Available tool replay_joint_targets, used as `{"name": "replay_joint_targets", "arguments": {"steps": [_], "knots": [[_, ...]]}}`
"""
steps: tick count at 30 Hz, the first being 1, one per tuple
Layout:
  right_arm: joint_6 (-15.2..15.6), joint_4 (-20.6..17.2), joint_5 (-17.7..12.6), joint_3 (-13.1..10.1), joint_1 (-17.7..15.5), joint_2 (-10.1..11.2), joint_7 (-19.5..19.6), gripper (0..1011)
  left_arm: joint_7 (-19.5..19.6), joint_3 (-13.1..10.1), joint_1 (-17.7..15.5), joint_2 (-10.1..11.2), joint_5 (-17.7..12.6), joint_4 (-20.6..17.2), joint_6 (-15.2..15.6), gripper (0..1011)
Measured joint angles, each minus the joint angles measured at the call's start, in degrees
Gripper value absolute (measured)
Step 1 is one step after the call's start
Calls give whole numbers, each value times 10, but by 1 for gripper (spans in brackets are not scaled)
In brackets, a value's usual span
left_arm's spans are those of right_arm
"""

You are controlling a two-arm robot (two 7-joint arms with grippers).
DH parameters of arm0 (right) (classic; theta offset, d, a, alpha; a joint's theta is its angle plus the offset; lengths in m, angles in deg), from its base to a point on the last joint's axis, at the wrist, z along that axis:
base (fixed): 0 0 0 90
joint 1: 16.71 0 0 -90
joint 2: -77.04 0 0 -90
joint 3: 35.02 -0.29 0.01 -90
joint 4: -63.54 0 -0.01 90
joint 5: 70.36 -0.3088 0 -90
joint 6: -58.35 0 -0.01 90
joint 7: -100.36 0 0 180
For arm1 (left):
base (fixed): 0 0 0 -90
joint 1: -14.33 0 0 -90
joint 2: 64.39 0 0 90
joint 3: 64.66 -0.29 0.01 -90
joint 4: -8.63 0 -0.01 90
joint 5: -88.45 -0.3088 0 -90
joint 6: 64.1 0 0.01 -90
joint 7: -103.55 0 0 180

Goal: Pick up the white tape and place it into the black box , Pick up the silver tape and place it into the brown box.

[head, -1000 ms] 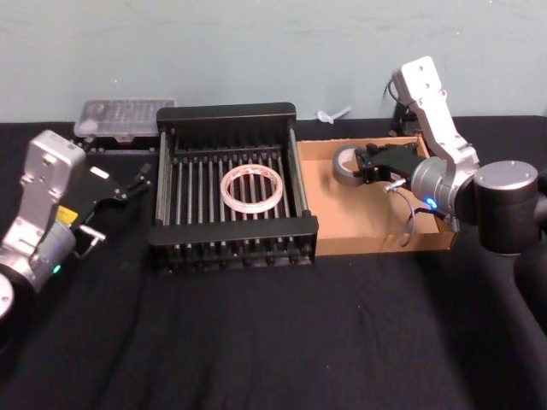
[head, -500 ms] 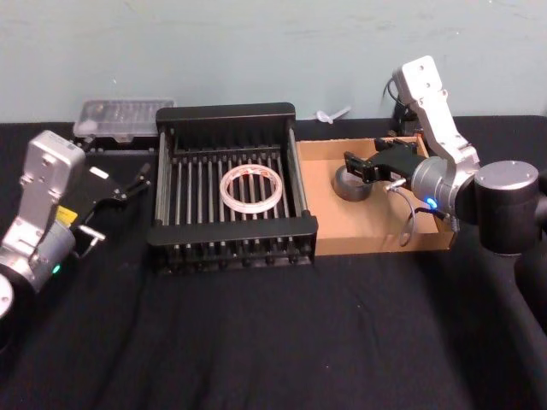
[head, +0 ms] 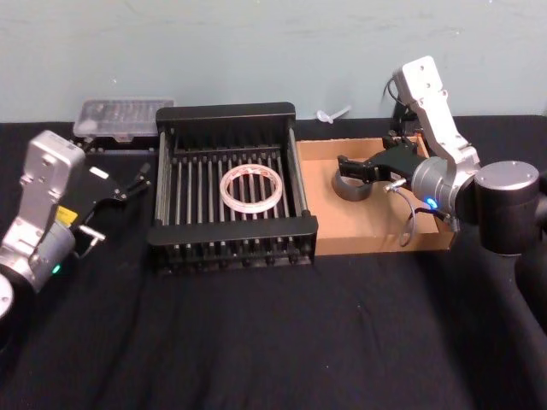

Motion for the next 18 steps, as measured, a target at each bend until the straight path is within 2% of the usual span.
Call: {"name": "replay_joint_targets", "arguments": {"steps": [12, 18], "knots": [[-3, -4, 0, -4, -4, 0, -1, 1002, 0, 0, 0, 0, 0, 0, 0, 1001], [-24, -41, 2, -18, -32, 4, 3, 1002, 0, 0, 0, 0, 0, 0, 0, 1001]]}}
